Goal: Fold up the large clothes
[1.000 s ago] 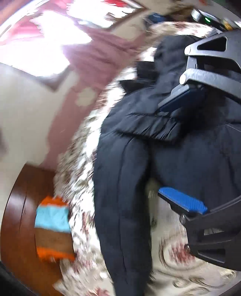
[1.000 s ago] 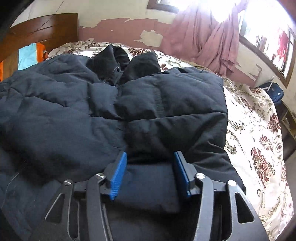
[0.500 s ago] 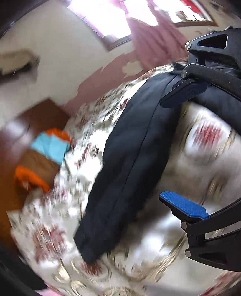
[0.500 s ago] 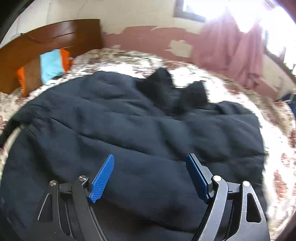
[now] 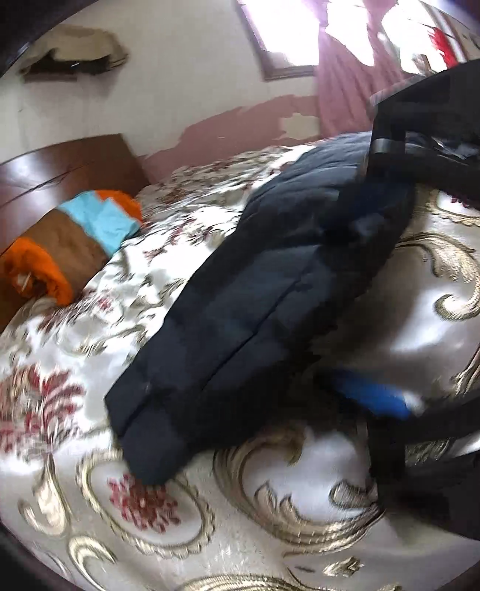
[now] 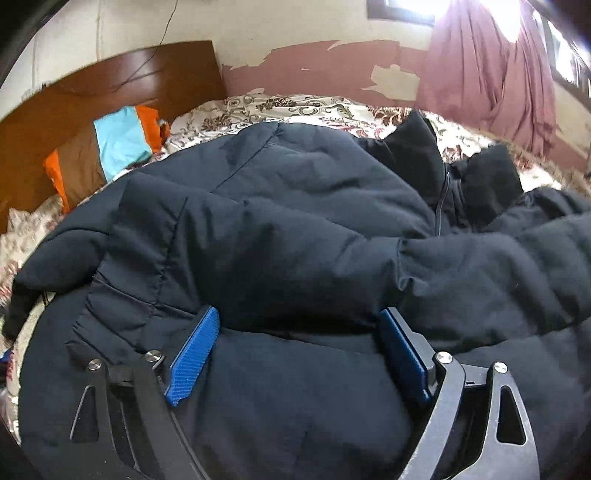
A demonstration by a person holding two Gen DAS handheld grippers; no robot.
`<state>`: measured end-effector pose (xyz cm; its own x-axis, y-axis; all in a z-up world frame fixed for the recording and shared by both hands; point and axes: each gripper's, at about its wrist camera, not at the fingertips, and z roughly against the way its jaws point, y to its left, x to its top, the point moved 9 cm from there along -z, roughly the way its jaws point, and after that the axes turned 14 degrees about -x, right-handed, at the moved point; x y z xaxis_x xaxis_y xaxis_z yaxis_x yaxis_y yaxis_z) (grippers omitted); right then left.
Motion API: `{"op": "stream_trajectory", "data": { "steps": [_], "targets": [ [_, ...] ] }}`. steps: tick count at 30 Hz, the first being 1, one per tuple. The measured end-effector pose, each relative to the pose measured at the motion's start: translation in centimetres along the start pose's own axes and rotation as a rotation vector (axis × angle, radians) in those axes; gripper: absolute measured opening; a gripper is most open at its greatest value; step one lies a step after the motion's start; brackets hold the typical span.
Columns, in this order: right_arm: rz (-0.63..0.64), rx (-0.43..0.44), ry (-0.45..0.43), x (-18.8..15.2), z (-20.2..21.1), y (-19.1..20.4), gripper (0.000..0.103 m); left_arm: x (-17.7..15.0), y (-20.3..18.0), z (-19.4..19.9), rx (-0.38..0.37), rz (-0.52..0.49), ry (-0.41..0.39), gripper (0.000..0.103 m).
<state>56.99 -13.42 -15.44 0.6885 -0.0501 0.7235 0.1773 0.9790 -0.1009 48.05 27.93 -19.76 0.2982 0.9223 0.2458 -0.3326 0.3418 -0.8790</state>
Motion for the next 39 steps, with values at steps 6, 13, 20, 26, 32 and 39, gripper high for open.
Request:
{"op": "stream_trajectory", "data": {
  "steps": [6, 13, 20, 26, 32, 39],
  "targets": [
    [-0.037, 0.027, -0.002, -0.3, -0.5, -0.6, 0.087, 1.3, -3.4, 2.1, 0.042, -0.148, -0.146, 0.006],
    [-0.233, 0.158, 0.032, 1.7, 5.5, -5.4, 0.087, 0.0, -16.1, 7.7, -0.208, -0.457, -0.324, 0.005],
    [-0.161, 0.097, 0.004, 0.0, 10.1, -11.3, 0.087, -8.1, -27.4, 10.1, -0.546, -0.747, -0.226, 0.005],
    [-0.300, 0.090, -0.077, 0.3, 13.6, -18.5, 0.087, -18.4, -33.3, 9.9, -0.701, -1.011, -0.037, 0.005],
    [-0.534, 0.037, -0.106, 0.1, 14.0, -26.9, 0.088, -29.5, -34.1, 6.2, -0.781, -1.165, 0.322, 0.005],
    [-0.697, 0.054, -0.010, -3.9, 10.4, -32.0, 0.088, -39.4, -30.5, 0.1, -0.591, -1.333, 0.628, 0.008]
  ]
}}
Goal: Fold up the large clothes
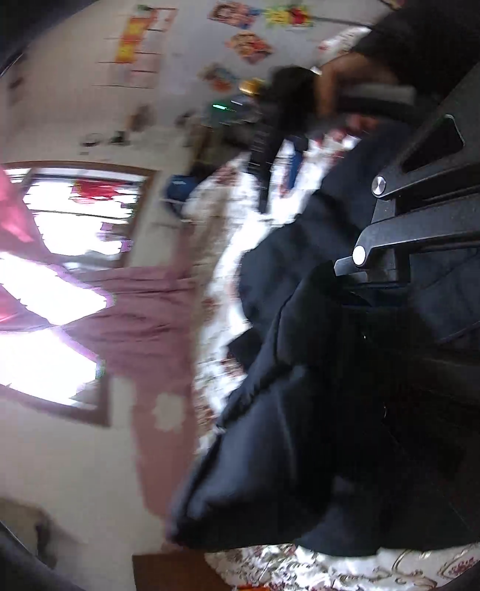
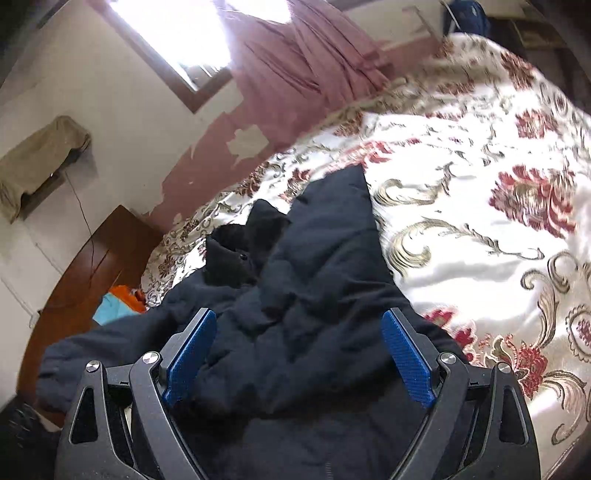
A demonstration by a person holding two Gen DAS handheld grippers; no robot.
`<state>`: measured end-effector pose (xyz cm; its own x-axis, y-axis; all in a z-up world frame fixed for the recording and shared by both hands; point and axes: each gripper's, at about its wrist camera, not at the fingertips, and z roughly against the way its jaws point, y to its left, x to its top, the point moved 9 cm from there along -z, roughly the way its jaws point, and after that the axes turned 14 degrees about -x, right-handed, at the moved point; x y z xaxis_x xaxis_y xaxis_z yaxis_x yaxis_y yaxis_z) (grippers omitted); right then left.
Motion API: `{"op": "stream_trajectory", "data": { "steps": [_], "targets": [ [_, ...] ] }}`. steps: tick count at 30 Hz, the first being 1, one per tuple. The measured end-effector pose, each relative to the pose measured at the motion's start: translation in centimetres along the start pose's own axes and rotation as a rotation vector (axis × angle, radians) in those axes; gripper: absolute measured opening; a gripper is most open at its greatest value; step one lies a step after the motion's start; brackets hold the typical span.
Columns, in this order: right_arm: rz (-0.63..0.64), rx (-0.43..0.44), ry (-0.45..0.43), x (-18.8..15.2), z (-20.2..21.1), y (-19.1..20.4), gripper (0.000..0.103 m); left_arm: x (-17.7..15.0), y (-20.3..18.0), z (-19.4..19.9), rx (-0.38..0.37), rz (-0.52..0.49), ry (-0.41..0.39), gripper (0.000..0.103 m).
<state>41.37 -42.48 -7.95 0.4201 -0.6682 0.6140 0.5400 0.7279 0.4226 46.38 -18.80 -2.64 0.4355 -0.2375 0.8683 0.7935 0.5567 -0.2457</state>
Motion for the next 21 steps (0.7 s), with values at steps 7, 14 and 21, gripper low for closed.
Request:
{"op": "stream_trajectory", "data": {
  "steps": [7, 14, 21],
  "targets": [
    [-0.081, 0.206, 0.119, -2.1, -2.7, 1.1, 0.088, -4.4, -2.2, -4.1, -0.053, -0.061, 0.210, 0.040],
    [-0.092, 0.193, 0.174, -4.3, -4.1, 1.4, 0.088, -3.4, -3.8, -1.6, -0.099, -0.118, 0.093, 0.075],
    [0.019, 0.178, 0.289, -7.1, -3.3, 2.4, 0.088, -0.1, 4.7, 4.7, 0.307, 0.048, -0.069, 0.085]
  ]
}}
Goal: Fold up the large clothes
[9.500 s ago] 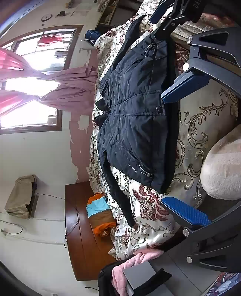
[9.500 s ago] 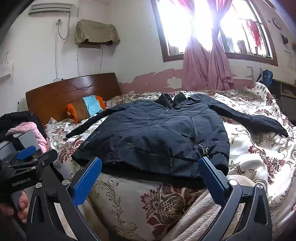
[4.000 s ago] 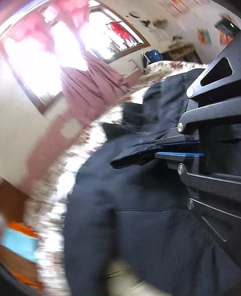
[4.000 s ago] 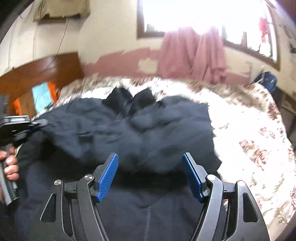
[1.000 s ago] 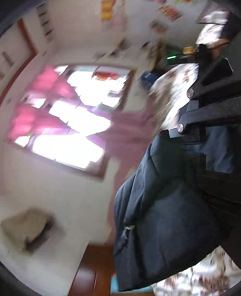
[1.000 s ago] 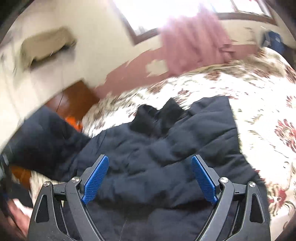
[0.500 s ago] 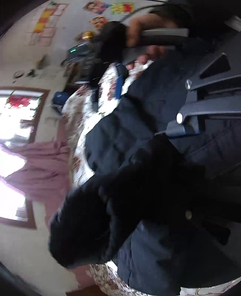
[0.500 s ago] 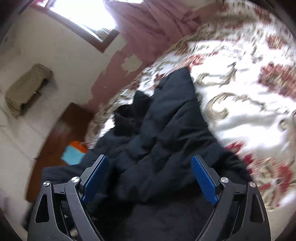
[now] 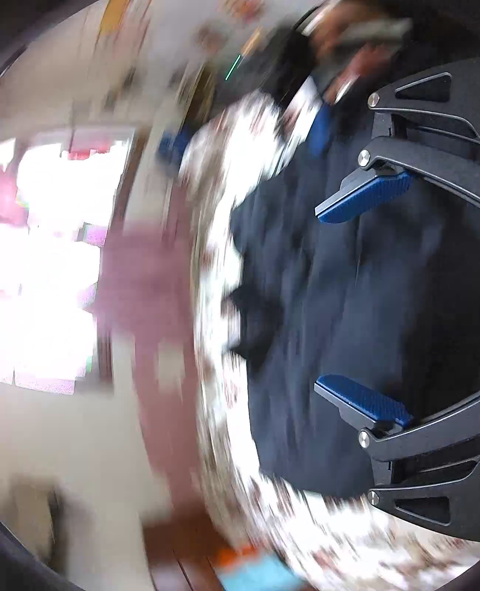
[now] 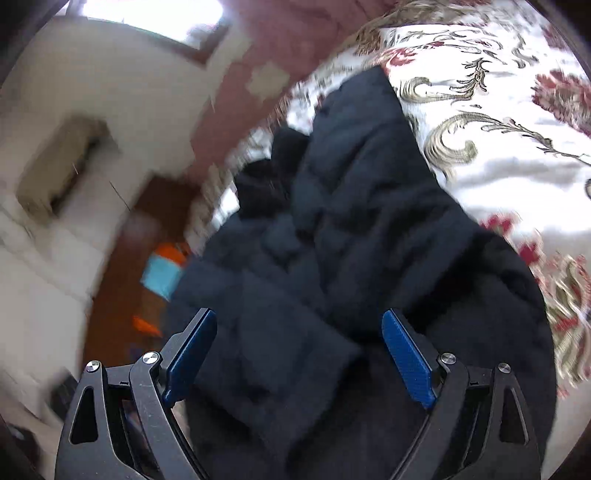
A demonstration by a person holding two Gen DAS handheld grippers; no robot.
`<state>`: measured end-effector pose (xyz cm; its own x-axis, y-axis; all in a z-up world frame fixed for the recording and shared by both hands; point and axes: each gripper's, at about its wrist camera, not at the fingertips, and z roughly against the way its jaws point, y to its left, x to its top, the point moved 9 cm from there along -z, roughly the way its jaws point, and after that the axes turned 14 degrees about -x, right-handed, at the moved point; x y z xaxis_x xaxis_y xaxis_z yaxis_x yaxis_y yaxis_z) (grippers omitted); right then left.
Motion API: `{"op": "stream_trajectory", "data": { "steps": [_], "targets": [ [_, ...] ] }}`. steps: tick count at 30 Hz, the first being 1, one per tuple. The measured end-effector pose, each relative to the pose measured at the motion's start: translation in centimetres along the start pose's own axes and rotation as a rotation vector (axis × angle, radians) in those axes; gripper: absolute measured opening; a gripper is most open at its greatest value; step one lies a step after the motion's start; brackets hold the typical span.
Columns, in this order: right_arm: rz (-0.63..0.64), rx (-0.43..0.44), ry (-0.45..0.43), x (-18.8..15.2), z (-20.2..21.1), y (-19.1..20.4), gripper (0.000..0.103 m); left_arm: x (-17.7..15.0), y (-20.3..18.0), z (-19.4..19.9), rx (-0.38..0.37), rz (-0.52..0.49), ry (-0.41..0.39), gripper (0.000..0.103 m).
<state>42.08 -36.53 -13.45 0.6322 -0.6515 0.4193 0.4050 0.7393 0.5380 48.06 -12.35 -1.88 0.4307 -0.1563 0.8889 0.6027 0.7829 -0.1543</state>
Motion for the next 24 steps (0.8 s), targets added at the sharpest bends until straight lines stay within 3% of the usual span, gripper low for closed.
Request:
{"op": "stream_trajectory", "data": {
  "steps": [2, 3, 4, 5, 6, 8, 11, 14, 19, 22, 24],
  "targets": [
    [0.050, -0.053, 0.017, -1.8, -0.4, 0.5, 0.087, 0.1, 4.9, 0.9, 0.194, 0.115, -0.002, 0.085],
    [0.063, -0.055, 0.030, -2.5, -0.7, 0.8, 0.080, -0.3, 7.4, 1.5, 0.272, 0.184, -0.001, 0.085],
    [0.072, -0.052, 0.042, -3.1, -1.0, 1.2, 0.075, -0.8, 8.8, 1.7, 0.302, 0.232, 0.005, 0.085],
    [0.074, -0.070, 0.045, -3.6, -1.4, 1.5, 0.067, -1.4, 10.3, 2.0, 0.310, 0.289, 0.015, 0.085],
    [0.077, -0.089, 0.039, -3.8, -1.6, 1.6, 0.049, -2.0, 11.3, 2.1, 0.296, 0.329, 0.022, 0.085],
    [0.083, -0.143, 0.035, -4.2, -2.3, 1.5, 0.028, -3.5, 13.0, 1.8, 0.271, 0.415, 0.032, 0.085],
    [0.045, -0.124, 0.015, -4.0, -2.1, 1.8, 0.007, -4.8, 14.2, 1.6, 0.281, 0.470, 0.060, 0.085],
    [0.069, -0.081, -0.107, -2.4, 0.3, 3.5, 0.003, -4.8, 14.4, 1.5, 0.283, 0.476, 0.054, 0.085],
    [0.192, -0.243, -0.402, 3.7, 5.9, 4.3, 0.003, -3.6, 13.2, 1.7, 0.266, 0.379, 0.004, 0.085],
    [0.187, -0.322, -0.478, 7.3, 6.5, 3.6, 0.003, -2.6, 11.1, 1.3, 0.224, 0.298, -0.004, 0.085],
    [0.212, -0.377, -0.446, 8.9, 4.9, 3.0, 0.003, -1.9, 9.7, 0.8, 0.192, 0.247, -0.015, 0.085]
  ]
}}
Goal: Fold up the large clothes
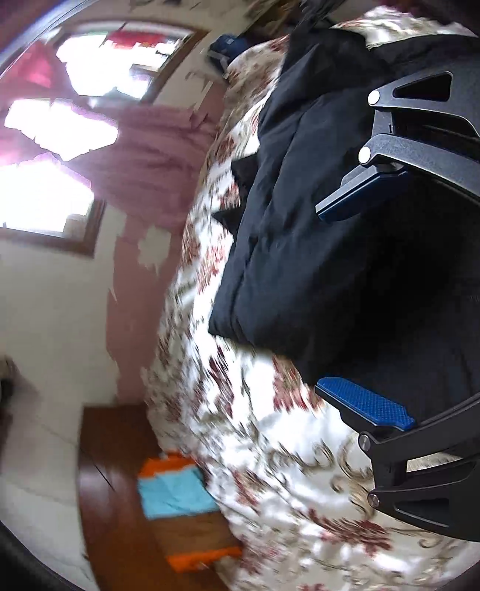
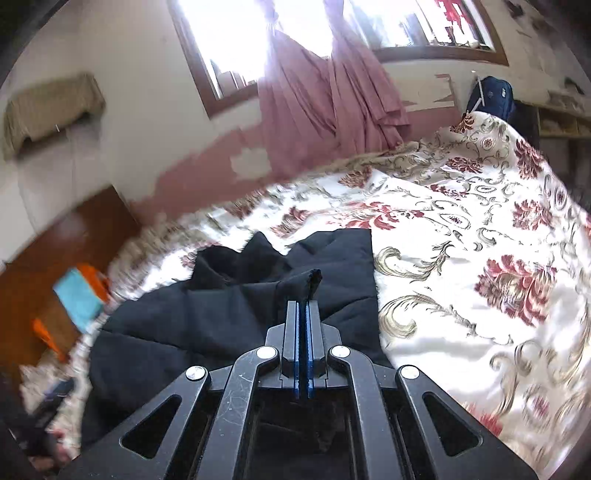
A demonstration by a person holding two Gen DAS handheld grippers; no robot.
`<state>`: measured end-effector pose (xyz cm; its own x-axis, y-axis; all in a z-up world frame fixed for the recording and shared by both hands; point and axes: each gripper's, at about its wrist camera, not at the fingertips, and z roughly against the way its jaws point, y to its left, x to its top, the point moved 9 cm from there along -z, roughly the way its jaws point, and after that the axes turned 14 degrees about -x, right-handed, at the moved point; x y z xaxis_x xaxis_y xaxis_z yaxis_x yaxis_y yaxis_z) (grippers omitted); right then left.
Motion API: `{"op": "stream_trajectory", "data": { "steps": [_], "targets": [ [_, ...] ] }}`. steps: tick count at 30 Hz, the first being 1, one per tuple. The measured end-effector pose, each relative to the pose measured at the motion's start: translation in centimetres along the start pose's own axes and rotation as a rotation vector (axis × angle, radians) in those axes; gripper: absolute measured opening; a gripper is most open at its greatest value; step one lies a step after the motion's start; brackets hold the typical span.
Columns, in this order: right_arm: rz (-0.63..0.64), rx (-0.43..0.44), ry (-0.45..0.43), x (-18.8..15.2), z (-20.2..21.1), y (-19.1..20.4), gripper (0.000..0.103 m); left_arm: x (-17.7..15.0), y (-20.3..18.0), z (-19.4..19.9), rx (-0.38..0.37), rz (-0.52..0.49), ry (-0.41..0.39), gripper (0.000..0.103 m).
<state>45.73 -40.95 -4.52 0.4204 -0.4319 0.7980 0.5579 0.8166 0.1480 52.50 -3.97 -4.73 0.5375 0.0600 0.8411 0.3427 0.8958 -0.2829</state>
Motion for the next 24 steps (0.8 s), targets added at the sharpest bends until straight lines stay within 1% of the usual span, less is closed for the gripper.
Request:
{"op": "stream_trajectory", "data": {
  "steps": [1, 2, 3, 4, 5, 7, 8, 9, 10, 11, 12, 13, 14, 15, 16, 17, 18, 19, 20, 22, 24],
  "targets": [
    [0.008, -0.014, 0.033, -0.1, -1.3, 0.1, 0.003, 0.1, -0.8, -0.2, -0.014, -0.018, -0.004, 0.085],
    [0.010, -0.039, 0.065, -0.3, -2.4, 0.0, 0.006, 0.3, -1.3, -0.4, -0.022, -0.028, -0.003, 0.085],
    [0.012, -0.080, 0.091, -0.7, -3.4, -0.2, 0.006, 0.4, -1.7, -0.7, -0.029, -0.033, 0.001, 0.085],
    [0.023, -0.145, 0.094, -1.0, -3.9, -0.5, 0.006, 0.5, -2.1, -1.0, -0.034, -0.034, 0.005, 0.085],
    [0.053, -0.184, 0.073, -1.0, -3.9, -0.1, 0.009, 0.7, -2.2, -1.2, -0.034, -0.032, 0.005, 0.085],
    [0.141, -0.195, 0.001, -0.4, -2.9, 1.4, 0.030, 1.1, -2.5, -1.4, -0.035, -0.021, -0.007, 0.085],
    [0.180, -0.171, -0.041, 0.0, -2.3, 2.7, 0.056, 1.4, -2.4, -1.5, -0.042, -0.006, -0.013, 0.085],
    [0.199, -0.125, -0.077, 0.2, -1.5, 3.7, 0.075, 1.7, -2.3, -1.7, -0.042, 0.019, -0.010, 0.085],
    [0.208, -0.052, -0.112, 0.1, -0.5, 5.0, 0.075, 1.8, -2.1, -2.0, -0.030, 0.050, 0.002, 0.085],
    [0.209, 0.027, -0.121, 0.1, -0.3, 6.2, 0.075, 2.1, -1.7, -2.5, -0.013, 0.105, 0.023, 0.085],
    [0.209, 0.089, -0.086, -0.2, -0.6, 7.5, 0.075, 2.3, -1.6, -3.2, -0.019, 0.149, 0.047, 0.085],
    [0.218, 0.134, -0.048, -0.6, -1.0, 8.6, 0.075, 2.3, -1.9, -3.9, -0.043, 0.159, 0.063, 0.085],
    [0.231, 0.168, -0.019, -0.9, -1.5, 9.6, 0.075, 2.2, -2.3, -4.8, -0.063, 0.150, 0.077, 0.085],
    [0.250, 0.188, 0.009, -1.5, -2.2, 10.5, 0.074, 1.8, -2.8, -6.1, -0.071, 0.116, 0.106, 0.085],
    [0.272, 0.184, 0.035, -2.0, -3.0, 11.0, 0.074, 1.1, -3.1, -7.4, -0.060, 0.072, 0.145, 0.085],
    [0.305, 0.173, 0.073, -2.8, -4.1, 11.4, 0.070, 0.3, -3.3, -8.5, -0.037, 0.025, 0.184, 0.085],
    [0.335, 0.161, 0.113, -3.9, -5.2, 11.7, 0.062, -0.8, -3.4, -9.6, 0.003, -0.034, 0.221, 0.085],
    [0.368, 0.132, 0.153, -4.8, -6.1, 11.6, 0.059, -1.6, -3.5, -10.4, 0.041, -0.079, 0.245, 0.085],
    [0.422, 0.085, 0.199, -6.0, -7.3, 11.3, 0.057, -2.5, -3.4, -11.0, 0.085, -0.125, 0.269, 0.085],
    [0.468, 0.057, 0.221, -7.2, -7.9, 11.2, 0.057, -4.1, -3.5, -12.0, 0.155, -0.185, 0.300, 0.086],
    [0.506, 0.038, 0.227, -7.8, -8.0, 11.0, 0.057, -5.0, -3.8, -12.4, 0.205, -0.230, 0.301, 0.086]
  ]
}}
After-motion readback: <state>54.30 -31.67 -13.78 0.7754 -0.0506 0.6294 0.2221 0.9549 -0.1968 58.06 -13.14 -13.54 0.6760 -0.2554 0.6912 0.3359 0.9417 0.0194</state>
